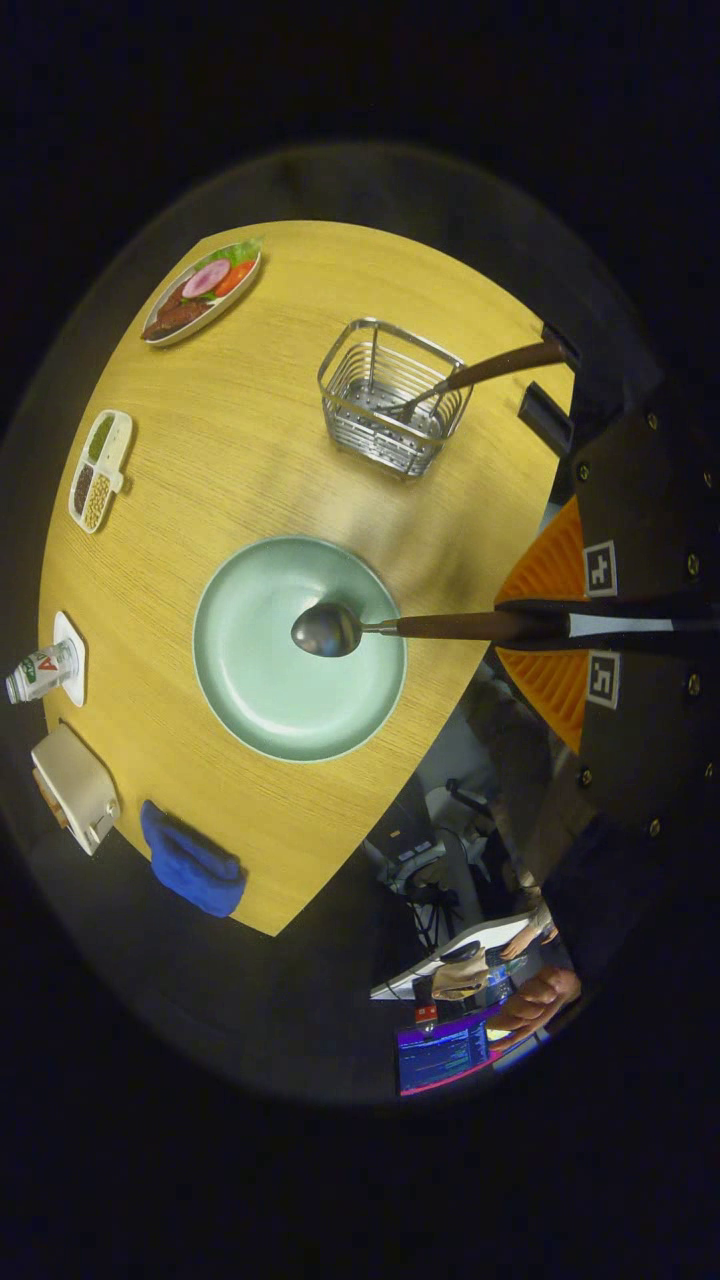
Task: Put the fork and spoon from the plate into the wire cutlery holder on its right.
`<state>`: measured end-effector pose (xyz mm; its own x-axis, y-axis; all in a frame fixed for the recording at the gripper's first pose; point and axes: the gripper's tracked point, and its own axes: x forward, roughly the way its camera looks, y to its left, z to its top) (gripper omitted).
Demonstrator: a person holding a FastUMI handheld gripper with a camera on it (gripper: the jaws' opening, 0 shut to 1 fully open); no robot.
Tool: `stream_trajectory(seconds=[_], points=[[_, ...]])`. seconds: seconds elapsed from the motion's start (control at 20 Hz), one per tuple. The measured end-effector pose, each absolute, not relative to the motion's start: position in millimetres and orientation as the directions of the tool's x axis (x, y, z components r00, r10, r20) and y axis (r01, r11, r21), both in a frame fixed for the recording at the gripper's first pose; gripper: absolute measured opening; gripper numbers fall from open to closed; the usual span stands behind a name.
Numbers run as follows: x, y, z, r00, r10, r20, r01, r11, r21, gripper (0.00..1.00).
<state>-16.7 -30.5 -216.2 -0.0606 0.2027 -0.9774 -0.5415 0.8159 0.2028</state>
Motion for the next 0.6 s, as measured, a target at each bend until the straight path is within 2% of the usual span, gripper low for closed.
stream_trajectory(seconds=[0.35, 0.6], points=[[4, -114, -165, -0.023, 0.144, -0.989, -0.488, 0.862, 0.137, 0.05], [11, -157, -157, -0.048, 0.101, -0.994, -0.449, 0.886, 0.111, 0.05]])
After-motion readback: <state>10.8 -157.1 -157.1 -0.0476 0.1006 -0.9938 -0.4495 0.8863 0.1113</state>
